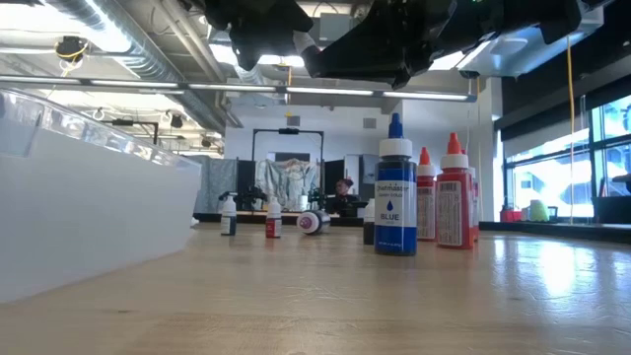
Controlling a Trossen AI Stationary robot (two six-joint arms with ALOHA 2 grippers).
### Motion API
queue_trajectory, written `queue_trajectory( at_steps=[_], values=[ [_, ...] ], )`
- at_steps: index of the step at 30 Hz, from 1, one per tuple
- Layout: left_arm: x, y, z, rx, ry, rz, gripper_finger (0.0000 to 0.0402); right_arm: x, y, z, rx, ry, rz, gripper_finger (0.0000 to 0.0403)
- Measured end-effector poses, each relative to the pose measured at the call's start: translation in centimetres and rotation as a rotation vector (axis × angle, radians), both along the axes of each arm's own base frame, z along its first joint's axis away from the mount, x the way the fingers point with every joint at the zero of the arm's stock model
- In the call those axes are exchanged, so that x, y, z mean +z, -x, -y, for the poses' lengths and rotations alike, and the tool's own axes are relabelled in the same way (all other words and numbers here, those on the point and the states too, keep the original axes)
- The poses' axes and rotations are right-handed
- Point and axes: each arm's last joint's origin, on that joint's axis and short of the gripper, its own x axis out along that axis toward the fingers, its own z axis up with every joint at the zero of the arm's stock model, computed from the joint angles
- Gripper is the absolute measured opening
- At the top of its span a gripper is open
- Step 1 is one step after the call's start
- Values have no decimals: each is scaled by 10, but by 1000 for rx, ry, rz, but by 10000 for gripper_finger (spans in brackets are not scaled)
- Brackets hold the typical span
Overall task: Pick & Place food coloring
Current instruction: Put the small red food coloring bottle into the bin
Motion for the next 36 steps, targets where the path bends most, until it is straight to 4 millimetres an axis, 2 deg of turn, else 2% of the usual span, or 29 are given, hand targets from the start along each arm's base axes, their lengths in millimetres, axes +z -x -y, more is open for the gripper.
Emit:
queue_trajectory(
  at_steps=[15,23,28,33,36],
  values=[
    [-1,1,0,2,-4,-10,70,0,0,0,-1,-2,0,67],
    [-1,1,0,2,-5,-10,67,0,0,0,2,4,-1,78],
    [-1,1,0,0,-3,-14,66,0,0,0,20,48,-7,114],
    [-1,1,0,-17,-21,-15,65,0,0,-1,50,71,-13,186],
    [-3,3,0,-26,-21,-43,65,1,2,1,4,96,-36,226]
  ],
)
